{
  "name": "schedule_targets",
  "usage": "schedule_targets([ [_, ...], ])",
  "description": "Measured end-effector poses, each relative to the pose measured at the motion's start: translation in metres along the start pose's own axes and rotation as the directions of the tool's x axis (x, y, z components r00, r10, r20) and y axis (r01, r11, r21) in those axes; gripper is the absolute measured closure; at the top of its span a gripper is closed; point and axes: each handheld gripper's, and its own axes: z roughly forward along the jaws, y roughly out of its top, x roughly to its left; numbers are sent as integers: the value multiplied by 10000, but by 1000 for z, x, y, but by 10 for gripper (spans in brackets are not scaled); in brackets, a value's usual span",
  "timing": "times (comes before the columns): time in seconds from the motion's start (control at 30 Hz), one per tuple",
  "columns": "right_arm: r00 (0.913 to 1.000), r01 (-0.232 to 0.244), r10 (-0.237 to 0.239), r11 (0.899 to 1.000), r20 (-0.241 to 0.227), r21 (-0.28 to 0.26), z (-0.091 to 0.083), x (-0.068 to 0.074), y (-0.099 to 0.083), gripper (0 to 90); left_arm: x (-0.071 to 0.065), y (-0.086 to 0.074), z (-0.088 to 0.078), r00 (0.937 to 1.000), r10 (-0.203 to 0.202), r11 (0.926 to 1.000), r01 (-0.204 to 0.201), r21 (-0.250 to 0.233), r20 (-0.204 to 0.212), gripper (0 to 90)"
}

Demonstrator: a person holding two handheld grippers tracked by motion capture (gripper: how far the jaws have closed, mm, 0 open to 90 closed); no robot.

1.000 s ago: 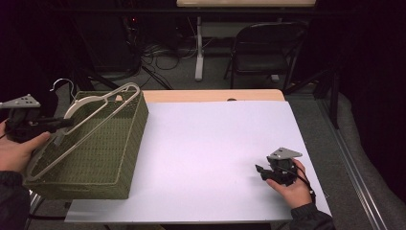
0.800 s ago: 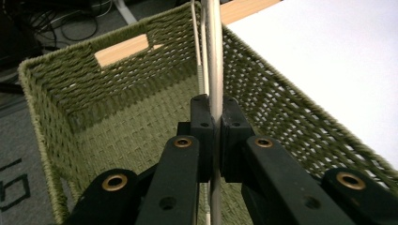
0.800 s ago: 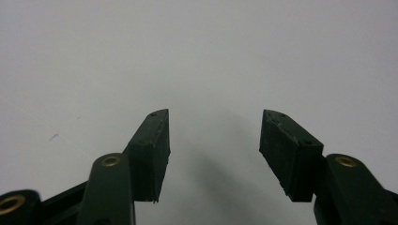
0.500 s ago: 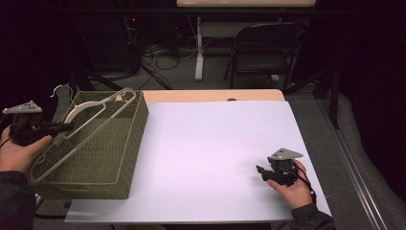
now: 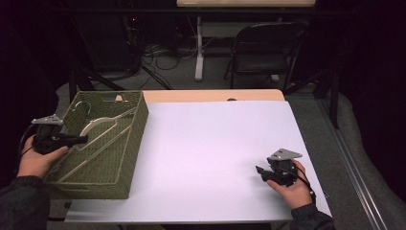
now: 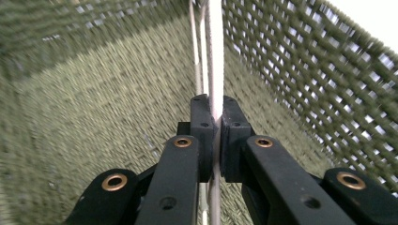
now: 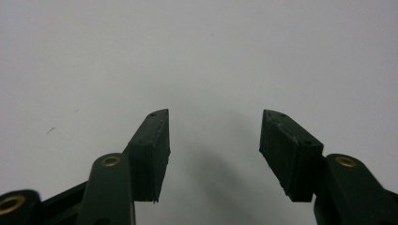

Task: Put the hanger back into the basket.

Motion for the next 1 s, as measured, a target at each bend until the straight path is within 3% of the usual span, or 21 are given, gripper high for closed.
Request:
schedule_targets([
  [0.1,10000,-35,35,9998,-13,-186,0,0,-1,425,1,-6,9,9998,-28,9984,38,571,-182,865],
  [0.7,10000,-72,72,9998,5,-164,0,-1,-1,425,2,-7,8,9990,-242,9983,261,521,-367,820],
  [0.83,10000,-55,55,10000,-8,-9,0,-1,-1,425,0,-6,6,9970,-8,9984,52,564,-776,762],
  [0.93,10000,-81,81,9999,-51,-124,0,-1,-1,425,0,-6,2,9902,35,9990,26,440,-1393,626],
  [1.0,10000,-66,66,10000,-15,-12,0,-1,-1,425,2,-6,-3,9849,-178,9993,230,282,-1723,563],
])
